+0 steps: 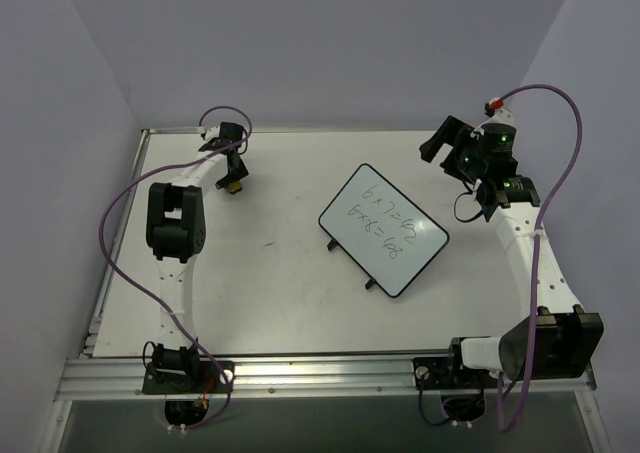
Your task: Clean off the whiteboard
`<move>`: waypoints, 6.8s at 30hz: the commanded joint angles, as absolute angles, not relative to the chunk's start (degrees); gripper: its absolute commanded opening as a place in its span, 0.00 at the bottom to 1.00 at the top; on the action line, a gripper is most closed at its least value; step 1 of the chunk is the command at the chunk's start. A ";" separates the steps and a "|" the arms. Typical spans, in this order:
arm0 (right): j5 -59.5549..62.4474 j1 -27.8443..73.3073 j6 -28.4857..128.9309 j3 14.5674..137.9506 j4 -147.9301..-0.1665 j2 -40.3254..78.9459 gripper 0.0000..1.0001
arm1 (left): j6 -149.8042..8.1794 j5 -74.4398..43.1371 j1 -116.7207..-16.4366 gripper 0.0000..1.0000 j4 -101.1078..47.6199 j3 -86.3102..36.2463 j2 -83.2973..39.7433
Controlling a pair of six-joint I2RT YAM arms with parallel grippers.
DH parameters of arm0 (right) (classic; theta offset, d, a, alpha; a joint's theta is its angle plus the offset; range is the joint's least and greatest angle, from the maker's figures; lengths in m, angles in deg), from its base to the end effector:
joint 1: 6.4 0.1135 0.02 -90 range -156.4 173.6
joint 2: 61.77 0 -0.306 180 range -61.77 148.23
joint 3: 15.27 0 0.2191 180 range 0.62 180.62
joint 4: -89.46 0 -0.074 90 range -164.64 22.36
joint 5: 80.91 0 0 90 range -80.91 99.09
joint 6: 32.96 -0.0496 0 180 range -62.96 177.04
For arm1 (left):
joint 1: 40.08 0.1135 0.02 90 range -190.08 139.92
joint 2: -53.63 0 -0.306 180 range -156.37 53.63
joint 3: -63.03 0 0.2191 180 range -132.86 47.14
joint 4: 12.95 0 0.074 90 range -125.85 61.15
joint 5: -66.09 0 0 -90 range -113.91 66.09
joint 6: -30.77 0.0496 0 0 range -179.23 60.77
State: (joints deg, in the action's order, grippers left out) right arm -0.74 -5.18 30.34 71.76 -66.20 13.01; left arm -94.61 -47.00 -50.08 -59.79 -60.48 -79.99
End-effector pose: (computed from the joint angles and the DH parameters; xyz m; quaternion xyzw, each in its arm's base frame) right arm 0.2737 0.0143 0.4295 0.1183 0.7676 0.2158 0.5918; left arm 0.5076 -0.0698 0.1963 -0.2619 0.9038 0.0695 0.3311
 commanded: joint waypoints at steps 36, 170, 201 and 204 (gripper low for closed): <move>0.21 -4.81 31.37 71.29 -66.29 12.85 1.00 | -95.53 -46.68 -50.45 0.51 -59.96 -61.67 -76.19; -24.31 -20.37 13.53 5.55 -109.89 -25.11 0.52 | -76.20 -15.21 -88.77 0.02 5.96 -24.84 -58.61; -24.66 -18.70 13.79 6.07 -117.36 -19.67 0.07 | -72.77 -25.57 -95.53 0.02 11.14 -25.55 -64.05; -24.75 -18.53 14.32 6.51 -116.92 -19.41 0.00 | -71.10 -29.70 -97.38 0.02 10.79 -26.42 -65.37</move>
